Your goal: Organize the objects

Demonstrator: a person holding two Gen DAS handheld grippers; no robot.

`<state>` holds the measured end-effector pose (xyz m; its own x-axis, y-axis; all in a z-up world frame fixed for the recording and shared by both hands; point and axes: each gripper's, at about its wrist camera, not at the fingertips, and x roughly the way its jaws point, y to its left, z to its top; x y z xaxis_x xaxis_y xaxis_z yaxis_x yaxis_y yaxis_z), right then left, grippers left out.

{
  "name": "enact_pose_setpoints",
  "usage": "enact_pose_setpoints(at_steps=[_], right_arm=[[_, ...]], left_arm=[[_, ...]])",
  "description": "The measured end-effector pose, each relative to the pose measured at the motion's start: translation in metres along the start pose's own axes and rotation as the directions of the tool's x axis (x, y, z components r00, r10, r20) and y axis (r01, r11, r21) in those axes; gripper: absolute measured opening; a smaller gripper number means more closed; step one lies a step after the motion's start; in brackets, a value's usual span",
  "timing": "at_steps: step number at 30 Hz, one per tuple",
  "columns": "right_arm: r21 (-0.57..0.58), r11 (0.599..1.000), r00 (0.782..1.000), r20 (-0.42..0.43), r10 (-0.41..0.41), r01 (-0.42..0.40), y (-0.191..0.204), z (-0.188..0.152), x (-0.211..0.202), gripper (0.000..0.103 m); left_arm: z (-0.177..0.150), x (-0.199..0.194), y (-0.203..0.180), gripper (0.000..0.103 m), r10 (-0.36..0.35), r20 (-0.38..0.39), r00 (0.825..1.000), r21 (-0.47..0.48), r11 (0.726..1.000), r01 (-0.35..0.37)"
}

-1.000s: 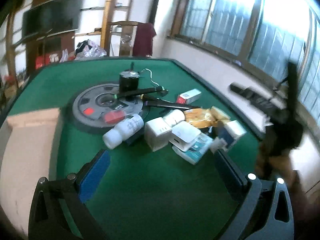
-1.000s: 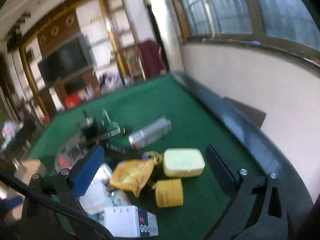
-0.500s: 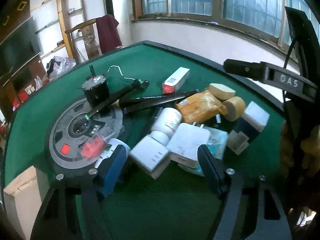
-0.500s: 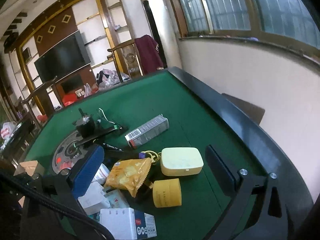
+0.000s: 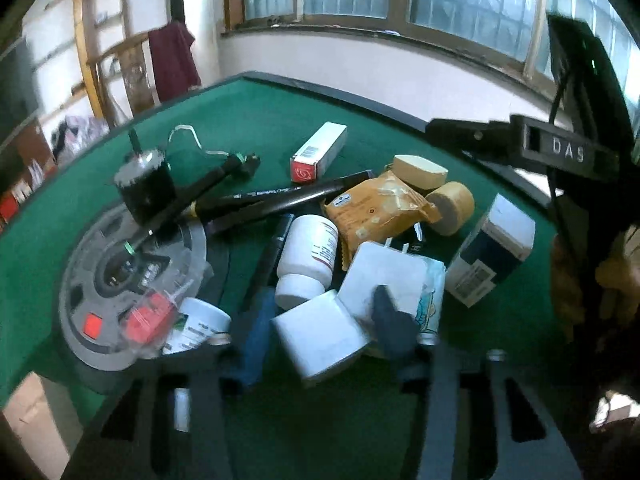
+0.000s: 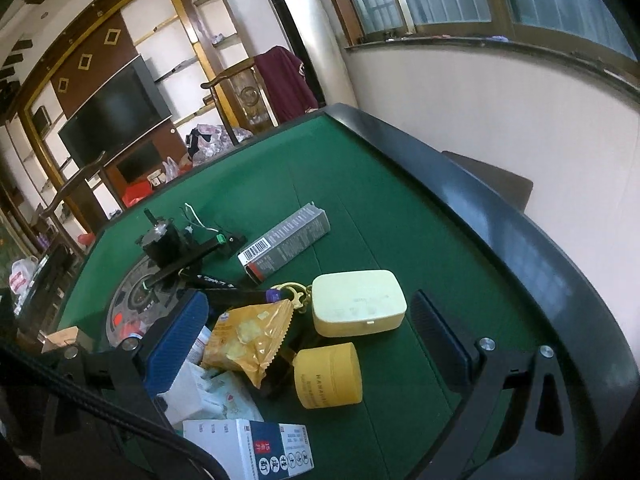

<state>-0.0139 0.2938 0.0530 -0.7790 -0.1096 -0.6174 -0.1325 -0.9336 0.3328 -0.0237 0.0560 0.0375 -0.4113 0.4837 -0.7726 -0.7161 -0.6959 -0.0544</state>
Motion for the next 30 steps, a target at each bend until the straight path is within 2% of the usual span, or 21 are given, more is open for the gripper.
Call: enact_pose_setpoints(at_steps=[5,9,13,16,17,18,20,26,28,30], right_arm=[[0.034,0.999,1.000,-0.017,0.013,-0.012,-0.006,0.000,0.002,0.101],[0.032,0.999,1.000,-0.020,0.012,-0.011,-0.005,-0.001,0.002,0.101],[0.024,1.000,1.000,-0.021,0.015,-0.015,-0.003,-0.001,0.001,0.101],[0.025,1.000,0.999,-0.028,0.019,-0.018,-0.003,-0.001,0.003,0.101],[0.026,1.000,0.999,-0.028,0.018,-0.017,-0.003,-0.002,0.003,0.101],[0.025,1.000,1.000,-0.026,0.016,-0.015,-0.003,-0.001,0.003,0.101],[0.024,1.000,1.000,-0.020,0.011,-0.010,-0.003,-0.002,0.002,0.101],[0.014,1.000,1.000,-0.005,0.011,-0.011,-0.004,-0.001,0.002,0.101],[0.001,1.000,1.000,0.004,0.006,-0.006,-0.003,-0.001,0.001,0.101],[-0.029,1.000,1.000,0.024,-0.004,0.005,0.001,-0.002,-0.001,0.101]], left_arm=[[-0.003,-0.002,-0.001,0.037,0.028,0.009,1.000,-0.010,1.000,-0.028],[-0.007,-0.003,-0.006,0.051,0.039,0.006,0.999,-0.013,0.999,-0.039],[-0.012,-0.007,-0.011,0.051,0.036,0.007,0.999,-0.010,0.999,-0.036],[-0.013,-0.006,-0.011,0.051,0.061,0.015,0.998,-0.025,0.998,-0.061],[-0.013,-0.006,-0.010,0.051,0.062,0.014,0.998,-0.048,0.997,-0.061],[-0.013,-0.006,-0.010,0.044,0.063,0.016,0.998,-0.063,0.996,-0.062],[-0.014,-0.005,-0.011,0.029,0.114,0.016,0.993,-0.085,0.990,-0.113],[-0.030,-0.034,-0.021,0.029,0.161,0.074,0.984,-0.166,0.975,-0.148],[-0.038,-0.059,-0.027,0.029,0.190,0.124,0.974,-0.195,0.967,-0.163],[-0.051,-0.091,-0.035,0.029,0.225,0.190,0.956,-0.233,0.956,-0.179]])
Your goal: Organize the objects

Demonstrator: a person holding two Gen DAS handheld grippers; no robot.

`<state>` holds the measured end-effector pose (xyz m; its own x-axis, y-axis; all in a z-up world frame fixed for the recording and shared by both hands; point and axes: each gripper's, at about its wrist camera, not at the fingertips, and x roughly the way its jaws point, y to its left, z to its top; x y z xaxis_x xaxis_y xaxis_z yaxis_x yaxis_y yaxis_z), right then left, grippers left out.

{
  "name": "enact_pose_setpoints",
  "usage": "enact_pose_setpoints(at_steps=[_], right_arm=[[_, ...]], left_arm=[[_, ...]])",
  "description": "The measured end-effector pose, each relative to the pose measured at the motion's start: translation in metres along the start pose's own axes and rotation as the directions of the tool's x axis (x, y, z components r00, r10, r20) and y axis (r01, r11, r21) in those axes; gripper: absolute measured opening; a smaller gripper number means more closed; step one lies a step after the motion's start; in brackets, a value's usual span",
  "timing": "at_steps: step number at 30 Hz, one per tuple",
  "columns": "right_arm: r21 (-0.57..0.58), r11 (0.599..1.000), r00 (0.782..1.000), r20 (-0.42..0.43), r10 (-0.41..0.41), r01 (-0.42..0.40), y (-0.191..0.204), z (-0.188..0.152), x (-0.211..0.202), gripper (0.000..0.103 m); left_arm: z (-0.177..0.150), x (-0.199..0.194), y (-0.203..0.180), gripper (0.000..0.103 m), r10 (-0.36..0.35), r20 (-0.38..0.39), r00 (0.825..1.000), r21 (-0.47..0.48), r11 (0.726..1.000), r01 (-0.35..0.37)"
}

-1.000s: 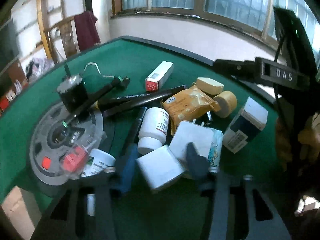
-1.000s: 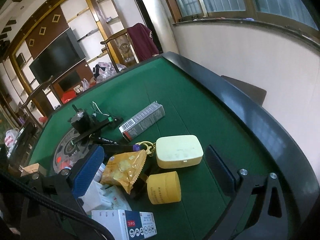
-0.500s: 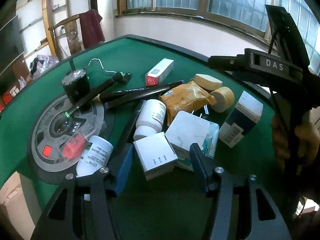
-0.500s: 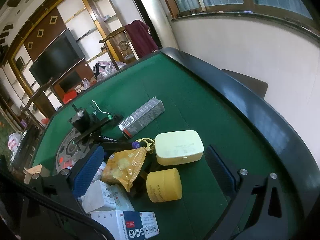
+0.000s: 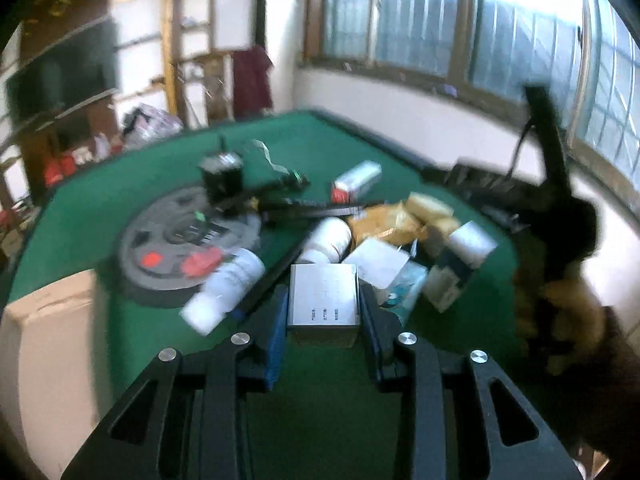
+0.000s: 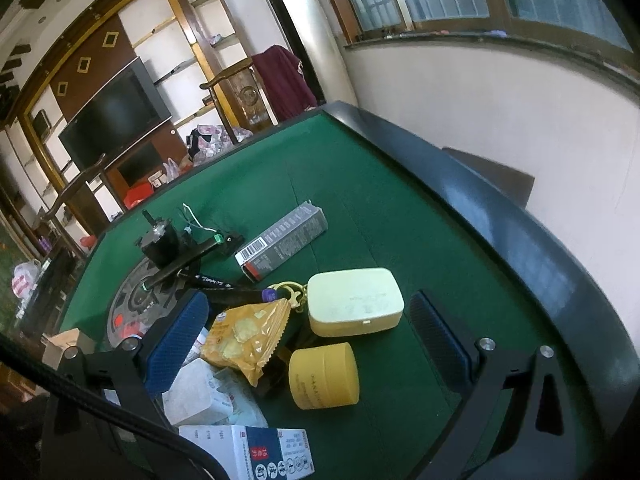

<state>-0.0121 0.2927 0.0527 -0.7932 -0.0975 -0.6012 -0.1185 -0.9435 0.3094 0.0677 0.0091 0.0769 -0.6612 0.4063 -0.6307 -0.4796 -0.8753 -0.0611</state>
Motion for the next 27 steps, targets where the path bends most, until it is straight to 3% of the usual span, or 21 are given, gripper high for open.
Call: enact_pose_setpoints(at_steps=[4,10,16,17,18,19,20,27], right_arm=[[-0.051,0.998,0.999,0.016,0.038,-0.037,0.008,-0.001,-0.003,0.101],[-0.126,0.983,0.988,-0.086,0.125,-0.136,0.022,-0.025,-0.037,0.101],[-0.322,0.947,0.995,-0.102,-0.020,-0.014,0.055,-0.056,-0.039,0.099],[-0.333,0.943,0.993,-0.102,-0.054,0.018,0.058,-0.059,-0.034,0.094],[-0.341,0.940,0.991,-0.113,-0.077,0.035,0.059,-0.062,-0.029,0.074],[-0.341,0.939,0.987,-0.129,-0.090,0.041,0.058,-0.064,-0.024,0.043],[-0.330,0.943,0.983,-0.154,-0.098,0.043,0.055,-0.064,-0.018,0.031],[-0.154,0.985,0.989,-0.138,0.058,-0.079,0.038,-0.052,-0.046,0.032]], left_arm=[[-0.012,-0.048,0.010,0.029,0.015,0.092,0.996,-0.085,0.996,-0.007],[-0.033,-0.096,0.039,0.029,0.055,0.122,0.991,-0.151,0.988,-0.036],[-0.050,-0.111,0.057,0.029,0.074,0.145,0.987,-0.197,0.979,-0.045],[-0.052,-0.112,0.058,0.029,0.078,0.144,0.987,-0.202,0.978,-0.048],[-0.054,-0.114,0.060,0.029,0.080,0.145,0.986,-0.207,0.977,-0.048],[-0.056,-0.117,0.063,0.029,0.087,0.146,0.985,-0.213,0.976,-0.054],[-0.058,-0.120,0.068,0.029,0.100,0.152,0.983,-0.224,0.972,-0.064],[-0.069,-0.144,0.108,0.029,0.146,0.160,0.976,-0.301,0.949,-0.092]])
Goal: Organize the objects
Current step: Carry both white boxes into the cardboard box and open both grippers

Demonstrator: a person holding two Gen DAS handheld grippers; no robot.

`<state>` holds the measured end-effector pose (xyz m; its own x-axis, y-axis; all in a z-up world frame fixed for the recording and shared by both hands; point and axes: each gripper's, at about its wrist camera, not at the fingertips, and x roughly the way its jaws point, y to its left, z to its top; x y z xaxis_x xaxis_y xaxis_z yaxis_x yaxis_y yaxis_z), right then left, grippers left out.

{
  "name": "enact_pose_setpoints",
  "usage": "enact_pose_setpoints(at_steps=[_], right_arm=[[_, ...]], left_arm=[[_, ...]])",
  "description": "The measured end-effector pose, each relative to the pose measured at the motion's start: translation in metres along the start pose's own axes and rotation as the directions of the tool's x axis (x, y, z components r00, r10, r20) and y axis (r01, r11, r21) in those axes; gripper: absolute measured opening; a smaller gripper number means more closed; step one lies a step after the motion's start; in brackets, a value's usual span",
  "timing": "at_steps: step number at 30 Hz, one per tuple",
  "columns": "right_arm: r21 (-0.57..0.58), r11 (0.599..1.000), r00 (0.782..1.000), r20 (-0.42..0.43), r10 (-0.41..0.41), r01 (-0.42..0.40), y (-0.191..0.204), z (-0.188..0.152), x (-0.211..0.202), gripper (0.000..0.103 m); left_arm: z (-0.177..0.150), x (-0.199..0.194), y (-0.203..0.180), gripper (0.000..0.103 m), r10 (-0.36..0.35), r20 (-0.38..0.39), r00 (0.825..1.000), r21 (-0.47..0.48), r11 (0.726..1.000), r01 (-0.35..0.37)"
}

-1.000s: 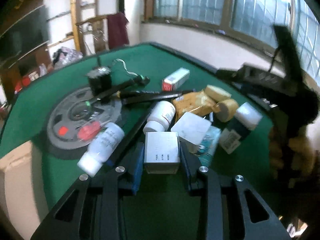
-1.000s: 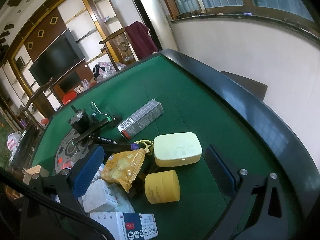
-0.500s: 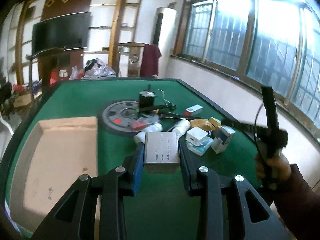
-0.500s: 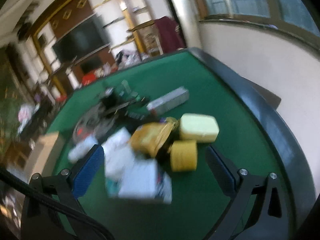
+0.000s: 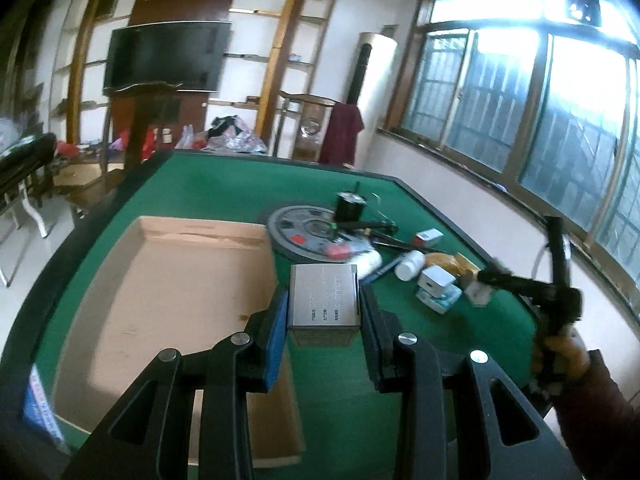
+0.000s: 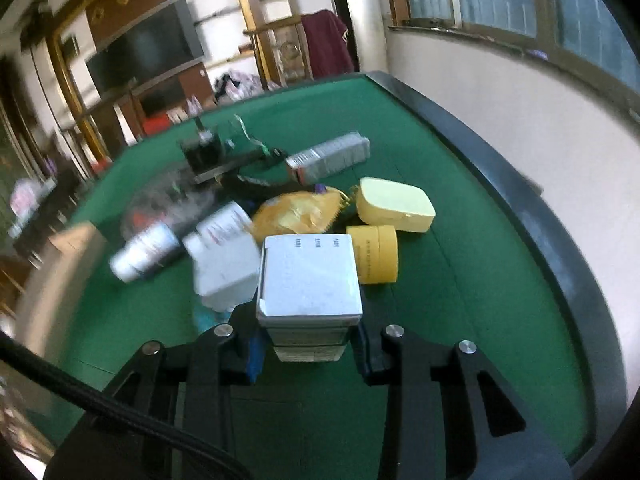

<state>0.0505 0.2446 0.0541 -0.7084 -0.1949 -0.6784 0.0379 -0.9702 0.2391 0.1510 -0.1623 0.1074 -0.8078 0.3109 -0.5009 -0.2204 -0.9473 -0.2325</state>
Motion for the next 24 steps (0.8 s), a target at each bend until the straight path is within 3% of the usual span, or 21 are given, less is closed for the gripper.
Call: enact_pose_setpoints(at_steps=[2,5,8,11,12,17,24], right_arm=[[-0.008,0.998,0.998,-0.001,0.068,-0.068,0.013,0.007,-0.011,0.032],[-0.035,0.977,0.977,-0.039,0.210,-0.212,0.049,0.019,-0.018,0.032],[-0.051,0.934,0.931,-0.117,0.347,-0.354,0.098,0.027,-0.007,0.032],[-0.033,0.881,0.860,-0.238,0.452,-0.472,0.150,0.028,0.021,0.032],[-0.033,0.870,0.842,-0.273,0.465,-0.492,0.168,0.027,0.033,0.032],[-0.040,0.860,0.799,-0.394,0.455,-0.509,0.236,0.025,0.085,0.032],[-0.032,0.897,0.755,-0.554,0.352,-0.441,0.278,0.023,0.152,0.032]], left_arm=[[0.005,-0.002,0.010,0.029,0.011,-0.001,1.000,-0.011,1.000,-0.011],[0.017,-0.001,0.026,0.029,0.039,-0.005,0.999,-0.033,0.999,-0.039],[0.033,0.006,0.043,0.029,0.076,-0.014,0.997,-0.032,0.997,-0.076],[0.047,0.027,0.061,0.029,0.075,-0.053,0.996,-0.059,0.995,-0.078],[0.049,0.034,0.066,0.029,0.066,-0.069,0.995,-0.078,0.994,-0.071],[0.054,0.081,0.099,0.029,0.087,-0.145,0.986,-0.118,0.987,-0.104],[0.039,0.141,0.132,0.029,0.047,-0.294,0.955,-0.203,0.973,-0.111]])
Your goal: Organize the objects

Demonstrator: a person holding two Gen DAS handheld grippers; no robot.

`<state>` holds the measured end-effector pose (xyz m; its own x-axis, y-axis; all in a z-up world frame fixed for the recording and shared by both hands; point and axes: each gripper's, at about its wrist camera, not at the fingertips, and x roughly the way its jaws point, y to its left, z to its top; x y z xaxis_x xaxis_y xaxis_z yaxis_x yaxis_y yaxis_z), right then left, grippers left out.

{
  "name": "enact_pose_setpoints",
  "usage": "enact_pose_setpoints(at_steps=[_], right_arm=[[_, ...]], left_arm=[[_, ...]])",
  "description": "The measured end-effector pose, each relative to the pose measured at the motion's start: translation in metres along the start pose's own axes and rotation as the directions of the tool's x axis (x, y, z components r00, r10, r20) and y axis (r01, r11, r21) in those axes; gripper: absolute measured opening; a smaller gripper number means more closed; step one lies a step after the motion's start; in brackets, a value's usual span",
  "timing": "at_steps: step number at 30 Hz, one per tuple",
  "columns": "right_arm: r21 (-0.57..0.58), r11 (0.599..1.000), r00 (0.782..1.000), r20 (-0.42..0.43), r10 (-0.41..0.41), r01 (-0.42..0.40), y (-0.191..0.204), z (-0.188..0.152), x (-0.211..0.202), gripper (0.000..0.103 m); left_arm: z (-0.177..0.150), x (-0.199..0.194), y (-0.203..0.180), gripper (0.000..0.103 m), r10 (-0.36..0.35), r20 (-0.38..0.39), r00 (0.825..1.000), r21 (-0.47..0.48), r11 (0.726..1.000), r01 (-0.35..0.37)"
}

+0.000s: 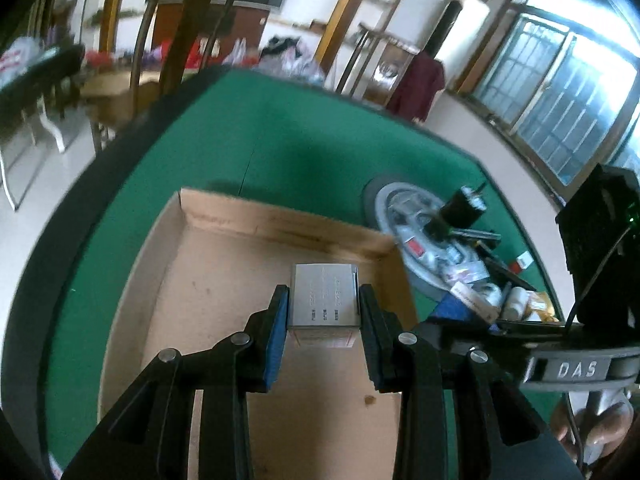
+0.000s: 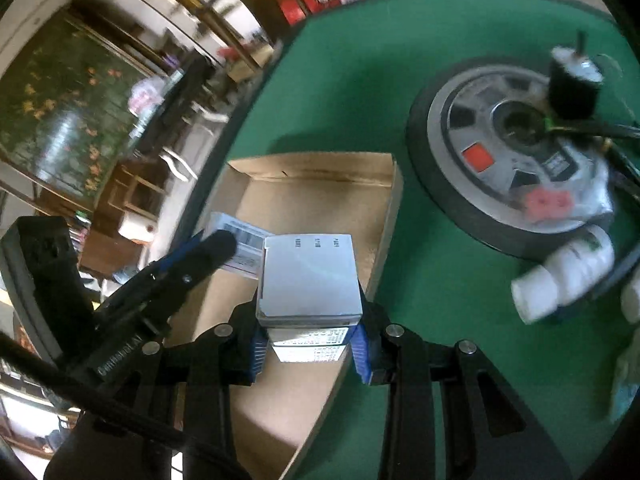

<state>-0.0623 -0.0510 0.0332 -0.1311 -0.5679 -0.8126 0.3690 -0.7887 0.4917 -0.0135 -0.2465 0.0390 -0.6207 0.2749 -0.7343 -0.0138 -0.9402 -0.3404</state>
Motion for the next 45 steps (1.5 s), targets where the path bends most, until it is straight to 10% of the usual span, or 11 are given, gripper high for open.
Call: enact_pose_setpoints(at_steps=[8,14,27,32,35,37,38,39,42,45], right_arm=[[0.035,0.993,0.993,0.010,-0.114,0.113,-0.005,0.025,0.019,0.037],[0.068,0.996,0.994,0.084,-0.071,0.065,-0.016,0.031,0.002,0.042],[-0.003,0.982,0.927,0.332,-0.175,0.187,-0.037,-0.039,-0.095,0.047],[0.078,0.940,0.815,0.478,-0.327,0.331,-0.079,-0.083,-0.170,0.046],[0.146,0.859,0.639,0.609,-0.469,0.491,-0.088,-0.119,-0.223,0.054],[0.200,0.807,0.531,0.661,-0.530,0.556,-0.101,-0.140,-0.247,0.103],[0.215,0.805,0.512,0.675,-0.531,0.552,-0.111,-0.147,-0.254,0.103],[0.236,0.813,0.528,0.658,-0.537,0.532,-0.127,-0.149,-0.258,0.103],[0.334,0.847,0.664,0.527,-0.531,0.413,-0.184,-0.142,-0.253,0.103],[0.404,0.865,0.698,0.527,-0.485,0.297,-0.225,-0.139,-0.248,0.103]], left_arm=[[0.015,0.038,0.013,0.031,-0.024,-0.062,0.998,-0.066,0.998,0.020],[0.022,0.045,0.028,0.054,-0.086,-0.064,0.994,-0.170,0.983,0.074],[0.004,-0.020,0.010,0.063,-0.023,0.134,0.991,-0.175,0.984,0.046],[-0.019,-0.068,-0.046,0.068,-0.066,0.194,0.979,-0.041,0.996,0.075],[-0.035,-0.084,-0.088,0.076,-0.070,0.231,0.970,0.047,0.997,0.061],[-0.045,-0.084,-0.118,0.077,-0.098,0.232,0.968,0.116,0.991,0.072],[-0.050,-0.079,-0.132,0.077,-0.111,0.218,0.970,0.146,0.986,0.080],[-0.055,-0.070,-0.149,0.077,-0.131,0.187,0.974,0.178,0.979,0.097],[-0.066,-0.044,-0.181,0.077,-0.153,0.090,0.984,0.211,0.969,0.132],[-0.080,-0.022,-0.207,0.077,-0.151,0.014,0.989,0.217,0.965,0.144]])
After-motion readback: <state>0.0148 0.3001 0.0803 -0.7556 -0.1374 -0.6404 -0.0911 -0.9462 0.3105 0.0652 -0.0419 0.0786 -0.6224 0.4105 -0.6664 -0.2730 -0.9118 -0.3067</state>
